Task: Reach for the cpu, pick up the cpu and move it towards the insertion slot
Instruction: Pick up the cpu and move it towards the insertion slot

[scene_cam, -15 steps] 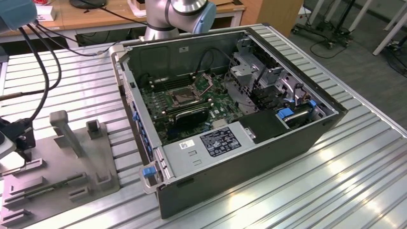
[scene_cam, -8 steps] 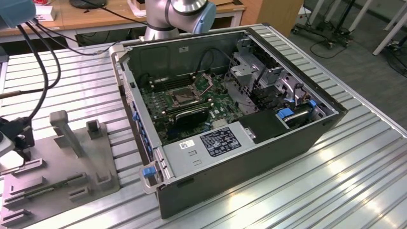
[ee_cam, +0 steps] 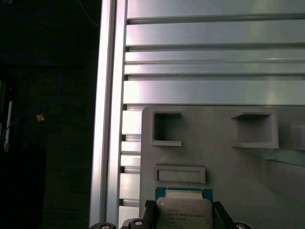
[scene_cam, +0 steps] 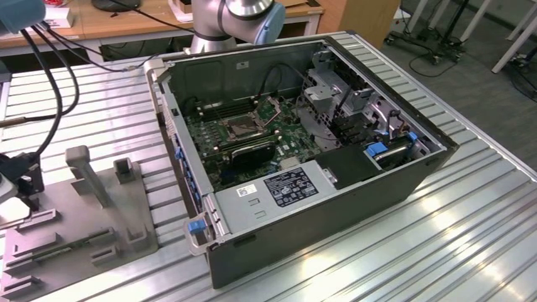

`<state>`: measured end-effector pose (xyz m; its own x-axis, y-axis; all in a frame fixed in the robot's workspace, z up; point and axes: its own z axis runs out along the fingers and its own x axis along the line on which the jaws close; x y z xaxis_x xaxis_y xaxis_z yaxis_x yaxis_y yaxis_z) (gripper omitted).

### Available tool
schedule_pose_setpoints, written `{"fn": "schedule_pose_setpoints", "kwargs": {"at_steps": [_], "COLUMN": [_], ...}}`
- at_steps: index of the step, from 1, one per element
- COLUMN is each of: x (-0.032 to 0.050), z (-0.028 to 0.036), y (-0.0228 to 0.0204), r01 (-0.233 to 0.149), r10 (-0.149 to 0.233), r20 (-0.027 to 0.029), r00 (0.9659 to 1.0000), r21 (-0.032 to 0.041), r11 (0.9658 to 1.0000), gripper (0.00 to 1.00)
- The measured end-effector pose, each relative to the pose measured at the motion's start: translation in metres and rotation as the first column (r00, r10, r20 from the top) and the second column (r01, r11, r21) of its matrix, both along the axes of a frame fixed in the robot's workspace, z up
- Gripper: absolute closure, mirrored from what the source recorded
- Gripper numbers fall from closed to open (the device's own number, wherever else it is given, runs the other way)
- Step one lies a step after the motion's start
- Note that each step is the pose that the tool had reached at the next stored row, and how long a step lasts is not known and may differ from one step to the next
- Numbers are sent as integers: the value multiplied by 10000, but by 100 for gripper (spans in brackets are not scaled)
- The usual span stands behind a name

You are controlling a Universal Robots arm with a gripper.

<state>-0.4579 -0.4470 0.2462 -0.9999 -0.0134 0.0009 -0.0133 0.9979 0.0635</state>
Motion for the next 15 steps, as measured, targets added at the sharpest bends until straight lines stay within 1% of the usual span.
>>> {"fn": "schedule_pose_setpoints", "kwargs": {"at_steps": [8,15], "x": [0,0], "z": [56,129], "y": [0,0], "r01": [0,1], "r10": [0,-1], "r20": [1,1], "r00": [10000,10000], "r21": [1,0], "r11": [10000,10000], "gripper": [45,45]}}
